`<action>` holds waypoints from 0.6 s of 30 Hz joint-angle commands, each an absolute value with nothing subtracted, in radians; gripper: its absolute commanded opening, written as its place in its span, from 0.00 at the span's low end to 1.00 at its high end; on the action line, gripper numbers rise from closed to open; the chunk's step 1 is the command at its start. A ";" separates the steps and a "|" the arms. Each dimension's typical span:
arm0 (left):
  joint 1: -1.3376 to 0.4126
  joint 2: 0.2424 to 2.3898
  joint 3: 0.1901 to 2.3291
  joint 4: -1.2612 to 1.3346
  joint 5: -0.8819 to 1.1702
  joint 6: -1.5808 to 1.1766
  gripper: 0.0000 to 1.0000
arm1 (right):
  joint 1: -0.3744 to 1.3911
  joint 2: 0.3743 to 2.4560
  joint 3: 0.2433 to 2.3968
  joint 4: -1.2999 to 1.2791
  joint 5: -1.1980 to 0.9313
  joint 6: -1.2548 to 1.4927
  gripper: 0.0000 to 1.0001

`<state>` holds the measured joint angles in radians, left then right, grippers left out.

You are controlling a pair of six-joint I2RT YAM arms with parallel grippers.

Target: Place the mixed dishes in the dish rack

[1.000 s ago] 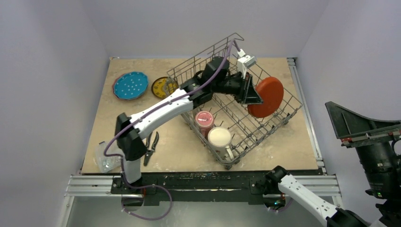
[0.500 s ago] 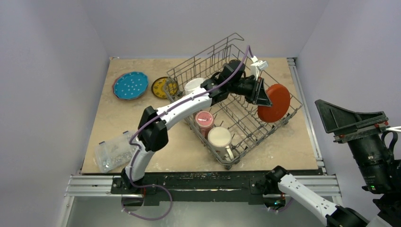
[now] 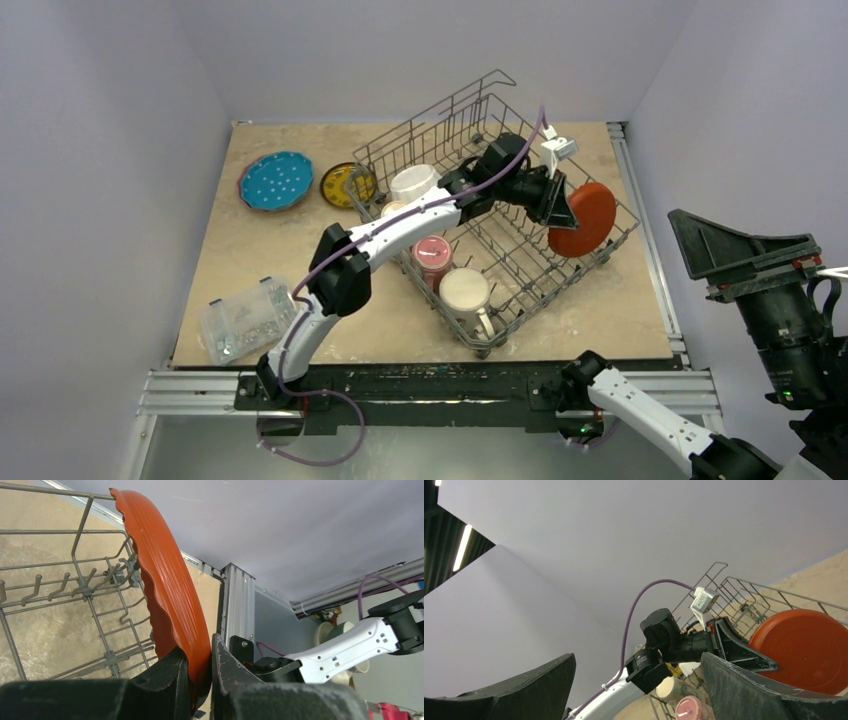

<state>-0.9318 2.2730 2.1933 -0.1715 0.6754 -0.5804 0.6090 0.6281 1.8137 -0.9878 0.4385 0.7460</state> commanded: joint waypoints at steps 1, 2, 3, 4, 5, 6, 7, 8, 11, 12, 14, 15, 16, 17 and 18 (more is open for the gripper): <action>-0.965 2.288 2.288 -0.207 0.660 -0.404 0.00 | 0.618 0.657 1.834 -0.991 0.478 0.729 0.98; -0.969 2.295 2.297 -0.219 0.652 -0.384 0.00 | 0.618 0.658 1.837 -0.992 0.481 0.728 0.98; -0.971 2.304 2.306 -0.228 0.649 -0.372 0.00 | 0.620 0.660 1.839 -0.992 0.484 0.726 0.98; -0.972 2.313 2.320 -0.245 0.649 -0.362 0.00 | 0.621 0.661 1.841 -0.994 0.487 0.723 0.98; -0.974 2.324 2.335 -0.261 0.644 -0.350 0.00 | 0.624 0.664 1.843 -0.995 0.492 0.723 0.98; -0.978 2.334 2.346 -0.278 0.638 -0.333 0.00 | 0.625 0.667 1.846 -0.995 0.496 0.719 0.98; -0.982 2.338 2.357 -0.294 0.634 -0.311 0.00 | 0.627 0.670 1.852 -0.996 0.498 0.714 0.98; -0.987 2.342 2.361 -0.303 0.630 -0.291 0.00 | 0.628 0.674 1.855 -0.998 0.500 0.709 0.98; -0.991 2.357 2.359 -0.310 0.623 -0.278 0.00 | 0.631 0.684 1.862 -0.997 0.506 0.702 0.98; -0.991 2.363 2.359 -0.314 0.621 -0.277 0.00 | 0.632 0.688 1.863 -0.996 0.506 0.699 0.98; -0.992 2.373 2.358 -0.324 0.611 -0.270 0.00 | 0.634 0.691 1.864 -0.995 0.511 0.695 0.98; -0.993 2.376 2.359 -0.328 0.605 -0.267 0.00 | 0.635 0.691 1.862 -0.997 0.515 0.695 0.98; -0.994 2.379 2.358 -0.333 0.595 -0.263 0.00 | 0.638 0.691 1.861 -0.998 0.520 0.695 0.98; -0.995 2.379 2.358 -0.336 0.578 -0.256 0.00 | 0.639 0.690 1.860 -0.998 0.524 0.695 0.98; -0.995 2.380 2.358 -0.334 0.562 -0.253 0.00 | 0.641 0.687 1.857 -0.999 0.528 0.695 0.98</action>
<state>-0.9916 2.3676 2.3154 -0.3305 0.6239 -0.3088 0.6312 0.6662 1.8515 -0.9977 0.4896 0.7162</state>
